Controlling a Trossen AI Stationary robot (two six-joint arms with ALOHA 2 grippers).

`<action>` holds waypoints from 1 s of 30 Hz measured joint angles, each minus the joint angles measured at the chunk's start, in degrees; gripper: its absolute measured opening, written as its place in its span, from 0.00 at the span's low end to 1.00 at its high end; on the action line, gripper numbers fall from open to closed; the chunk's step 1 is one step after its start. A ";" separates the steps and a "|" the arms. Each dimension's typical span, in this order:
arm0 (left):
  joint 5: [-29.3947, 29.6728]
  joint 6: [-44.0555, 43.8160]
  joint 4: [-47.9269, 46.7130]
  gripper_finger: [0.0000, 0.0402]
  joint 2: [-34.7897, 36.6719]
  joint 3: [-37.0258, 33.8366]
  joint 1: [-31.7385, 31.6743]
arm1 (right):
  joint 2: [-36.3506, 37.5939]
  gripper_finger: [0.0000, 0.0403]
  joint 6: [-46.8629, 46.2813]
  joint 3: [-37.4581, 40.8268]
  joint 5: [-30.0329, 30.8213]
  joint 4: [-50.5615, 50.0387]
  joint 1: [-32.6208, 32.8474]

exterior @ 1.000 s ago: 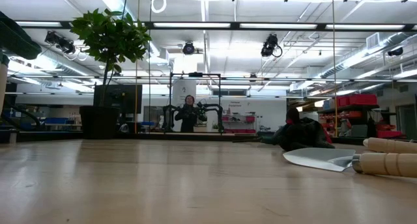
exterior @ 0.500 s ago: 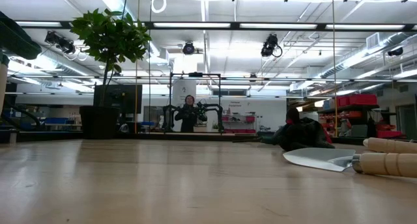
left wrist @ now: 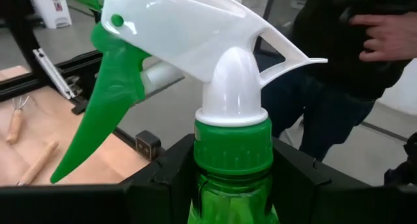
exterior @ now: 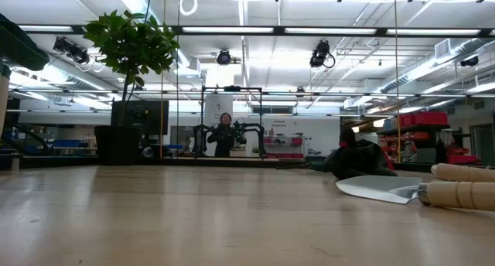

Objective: Pick & Place Garden tools in Gardening bag
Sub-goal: Put the spray bottle into the gardening bag

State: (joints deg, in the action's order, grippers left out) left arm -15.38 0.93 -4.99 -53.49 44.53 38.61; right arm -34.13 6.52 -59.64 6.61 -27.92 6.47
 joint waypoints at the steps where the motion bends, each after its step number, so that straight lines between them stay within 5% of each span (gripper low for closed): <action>1: 0.09 0.06 1.35 0.41 0.00 -0.96 0.34 | 0.00 0.03 0.00 0.00 0.00 0.00 0.01; 30: 4.04 1.61 -0.22 0.42 0.00 -4.70 3.43 | 0.00 0.03 0.00 -0.02 0.00 0.00 -0.01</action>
State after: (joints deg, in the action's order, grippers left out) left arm -11.34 2.54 -5.21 -53.49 39.83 42.04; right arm -34.13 6.52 -59.66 6.61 -27.92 6.46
